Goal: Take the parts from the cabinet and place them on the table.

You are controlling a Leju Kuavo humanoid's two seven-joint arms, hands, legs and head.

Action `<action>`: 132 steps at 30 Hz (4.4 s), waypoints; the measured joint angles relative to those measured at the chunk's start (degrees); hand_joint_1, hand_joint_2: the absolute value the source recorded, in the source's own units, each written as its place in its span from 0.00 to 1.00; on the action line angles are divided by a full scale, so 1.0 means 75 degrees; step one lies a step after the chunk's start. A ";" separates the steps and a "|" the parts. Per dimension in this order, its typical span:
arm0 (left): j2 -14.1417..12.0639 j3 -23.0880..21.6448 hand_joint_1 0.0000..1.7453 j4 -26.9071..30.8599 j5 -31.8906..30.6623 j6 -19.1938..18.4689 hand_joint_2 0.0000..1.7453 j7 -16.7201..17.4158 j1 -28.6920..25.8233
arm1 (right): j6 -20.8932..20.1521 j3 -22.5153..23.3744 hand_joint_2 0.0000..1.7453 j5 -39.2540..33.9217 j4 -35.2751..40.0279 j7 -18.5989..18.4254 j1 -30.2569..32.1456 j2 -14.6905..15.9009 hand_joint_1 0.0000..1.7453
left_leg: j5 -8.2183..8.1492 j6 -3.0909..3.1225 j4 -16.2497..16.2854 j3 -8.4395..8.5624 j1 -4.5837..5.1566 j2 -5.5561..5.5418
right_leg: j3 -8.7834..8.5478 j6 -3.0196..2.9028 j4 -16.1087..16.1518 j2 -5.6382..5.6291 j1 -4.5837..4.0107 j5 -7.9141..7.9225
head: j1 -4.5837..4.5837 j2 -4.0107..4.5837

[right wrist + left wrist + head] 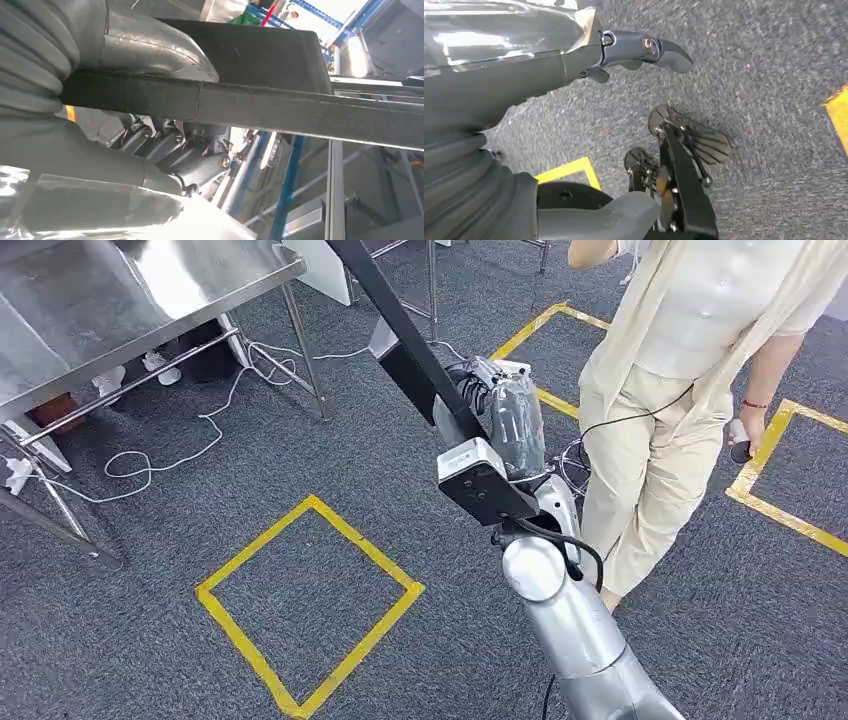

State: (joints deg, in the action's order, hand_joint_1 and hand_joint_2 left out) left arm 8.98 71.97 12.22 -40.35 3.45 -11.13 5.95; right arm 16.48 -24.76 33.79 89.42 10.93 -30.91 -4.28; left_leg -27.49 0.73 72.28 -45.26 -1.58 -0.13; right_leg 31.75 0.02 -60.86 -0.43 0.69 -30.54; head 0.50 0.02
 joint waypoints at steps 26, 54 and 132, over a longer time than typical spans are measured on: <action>0.0096 0.0000 0.00 -0.0006 0.0000 -0.0038 1.00 0.0026 0.0031 | -0.0038 0.0009 1.00 -0.0061 -0.0058 -0.0015 -0.0179 0.0021 1.00 | -0.0169 -0.0063 -0.1849 0.1733 0.0026 -0.0124 | 0.0382 0.0209 0.0235 0.0023 0.0272 0.0525 | -0.0050 0.0000; 0.0082 -0.0003 0.00 -0.0003 -0.0049 -0.0181 1.00 -0.0009 0.0013 | 0.0000 0.0032 1.00 -0.0114 0.0041 0.0020 -0.0037 0.0117 1.00 | -0.0033 0.0140 -0.1662 0.1595 0.0263 -0.0101 | 0.0335 -0.0003 0.0374 0.0027 0.0098 0.0677 | -0.0012 0.0000; 0.0050 0.0146 0.00 0.0000 0.0009 -0.0201 1.00 -0.0099 0.0055 | 0.0262 0.0210 1.00 0.0312 0.0233 -0.0193 0.0063 0.0099 1.00 | 0.0388 0.0224 -0.1752 0.1187 0.0045 0.0033 | 0.0268 0.0368 -0.0248 0.0278 0.0034 -0.0090 | 0.0009 0.0000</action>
State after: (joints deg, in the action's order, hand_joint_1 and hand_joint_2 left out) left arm 9.36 73.07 12.22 -40.28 1.95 -11.87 6.36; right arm 18.45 -23.19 36.13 91.17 9.48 -30.44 -3.54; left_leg -24.58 2.41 59.14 -36.36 -1.24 0.11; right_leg 33.76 2.78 -62.72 1.66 0.95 -31.21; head 0.57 0.02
